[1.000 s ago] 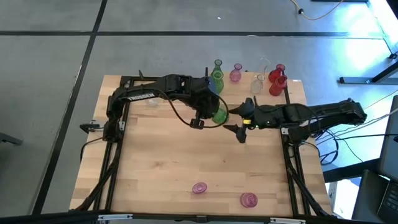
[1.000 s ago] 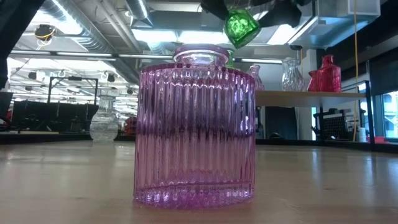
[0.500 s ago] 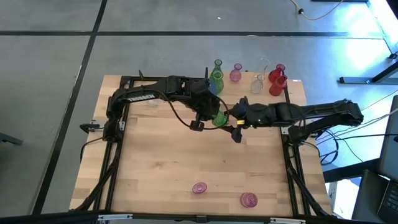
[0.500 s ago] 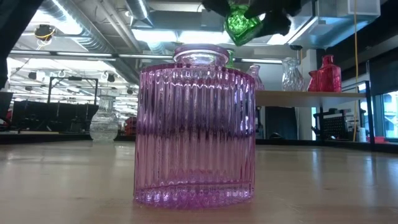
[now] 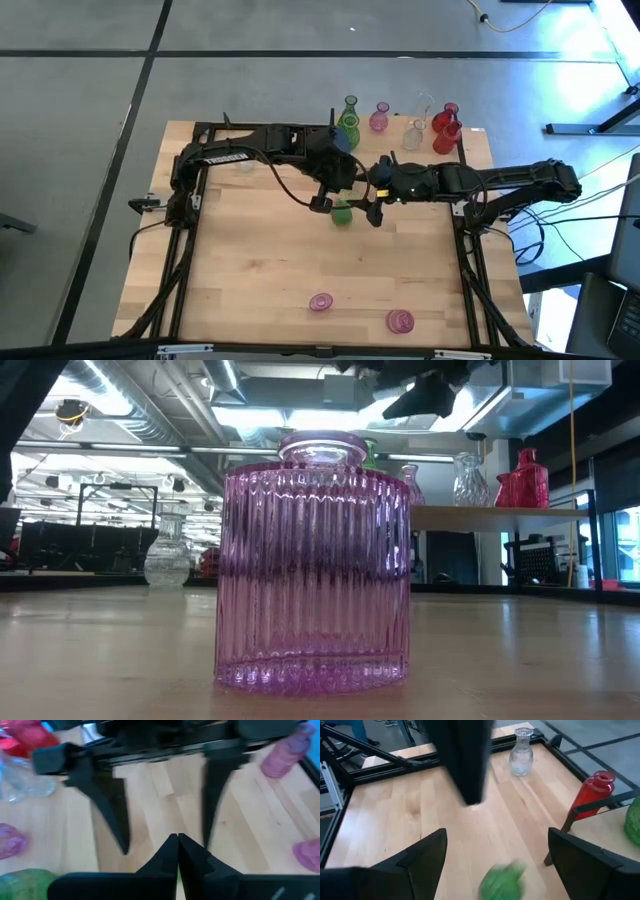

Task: Sort vases onto shelf
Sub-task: Put the green vase on the shelf aligned with the other green vases

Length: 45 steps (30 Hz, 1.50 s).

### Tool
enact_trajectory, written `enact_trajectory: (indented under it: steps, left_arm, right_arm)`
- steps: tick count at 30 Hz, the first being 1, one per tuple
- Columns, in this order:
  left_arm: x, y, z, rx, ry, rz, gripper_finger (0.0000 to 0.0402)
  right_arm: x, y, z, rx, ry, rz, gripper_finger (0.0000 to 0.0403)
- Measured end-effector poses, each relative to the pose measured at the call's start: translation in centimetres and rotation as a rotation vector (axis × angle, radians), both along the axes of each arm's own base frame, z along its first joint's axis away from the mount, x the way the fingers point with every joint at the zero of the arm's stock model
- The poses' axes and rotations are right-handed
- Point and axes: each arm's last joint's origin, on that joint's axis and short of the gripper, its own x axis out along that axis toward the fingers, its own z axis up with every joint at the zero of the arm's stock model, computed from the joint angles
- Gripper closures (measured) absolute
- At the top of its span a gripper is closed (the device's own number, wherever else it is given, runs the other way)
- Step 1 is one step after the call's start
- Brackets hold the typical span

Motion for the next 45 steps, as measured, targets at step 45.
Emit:
enact_trajectory:
  steps: [45]
  left_arm:
    - [-10.8, 6.1, -17.9, -0.439, 0.120, 0.806, 0.0401]
  right_arm:
    - [3.8, 0.0, -11.2, 0.327, -0.079, -0.161, 0.0167]
